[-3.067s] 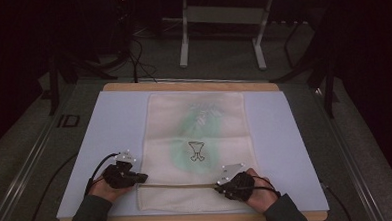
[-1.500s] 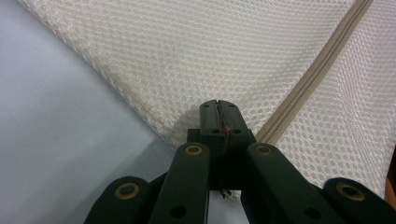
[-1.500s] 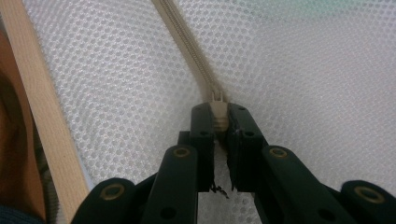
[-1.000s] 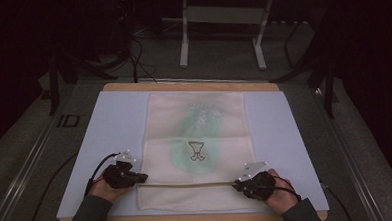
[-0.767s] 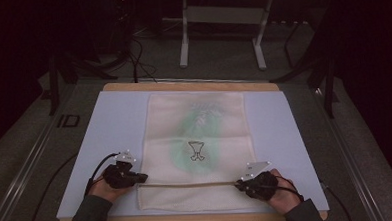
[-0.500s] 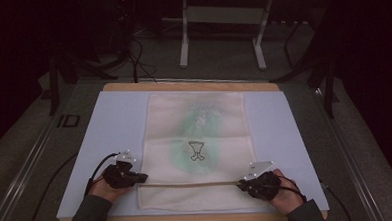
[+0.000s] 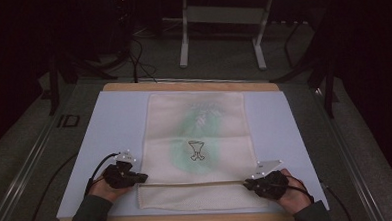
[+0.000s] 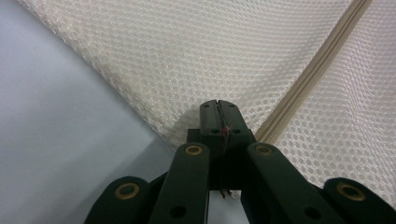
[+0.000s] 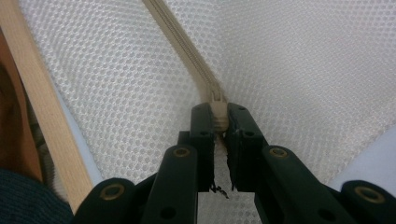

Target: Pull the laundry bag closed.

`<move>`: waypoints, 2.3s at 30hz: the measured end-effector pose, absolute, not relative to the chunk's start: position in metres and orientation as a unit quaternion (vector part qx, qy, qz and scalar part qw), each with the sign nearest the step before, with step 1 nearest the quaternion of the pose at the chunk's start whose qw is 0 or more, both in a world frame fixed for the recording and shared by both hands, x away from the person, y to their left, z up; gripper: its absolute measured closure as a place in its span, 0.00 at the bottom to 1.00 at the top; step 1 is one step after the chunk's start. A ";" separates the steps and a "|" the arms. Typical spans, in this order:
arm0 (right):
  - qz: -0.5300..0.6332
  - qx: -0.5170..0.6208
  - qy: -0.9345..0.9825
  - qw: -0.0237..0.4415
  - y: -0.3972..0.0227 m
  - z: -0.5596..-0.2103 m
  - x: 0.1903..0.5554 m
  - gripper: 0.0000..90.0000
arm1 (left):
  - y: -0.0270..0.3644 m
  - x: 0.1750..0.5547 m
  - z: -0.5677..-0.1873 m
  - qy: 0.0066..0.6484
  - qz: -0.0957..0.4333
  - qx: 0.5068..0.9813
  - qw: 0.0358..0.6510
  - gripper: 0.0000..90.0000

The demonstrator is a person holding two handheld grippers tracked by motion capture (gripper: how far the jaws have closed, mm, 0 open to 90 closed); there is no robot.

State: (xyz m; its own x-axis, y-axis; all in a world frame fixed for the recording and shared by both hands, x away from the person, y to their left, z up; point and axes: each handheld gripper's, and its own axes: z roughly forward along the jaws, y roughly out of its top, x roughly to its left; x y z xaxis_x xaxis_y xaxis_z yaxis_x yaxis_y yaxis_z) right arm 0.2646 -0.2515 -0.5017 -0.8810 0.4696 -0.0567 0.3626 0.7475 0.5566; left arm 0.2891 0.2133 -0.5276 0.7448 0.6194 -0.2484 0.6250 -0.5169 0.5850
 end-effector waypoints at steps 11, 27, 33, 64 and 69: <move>0.279 0.213 0.932 0.088 -0.260 -0.498 0.266 0.91 | 0.213 0.289 -0.528 0.357 -0.004 0.871 0.338 1.00; 0.259 0.241 0.931 0.086 -0.290 -0.500 0.272 0.91 | 0.213 0.290 -0.527 0.358 -0.007 0.871 0.336 1.00; 0.269 0.242 0.930 0.070 -0.297 -0.501 0.273 0.91 | 0.213 0.290 -0.528 0.358 -0.006 0.871 0.337 1.00; 0.357 0.335 0.862 0.133 -0.319 -0.506 0.281 0.65 | 0.213 0.288 -0.527 0.340 0.009 0.876 0.342 0.99; 0.358 0.332 0.860 0.148 -0.318 -0.510 0.282 0.65 | 0.213 0.288 -0.527 0.341 0.013 0.874 0.345 0.99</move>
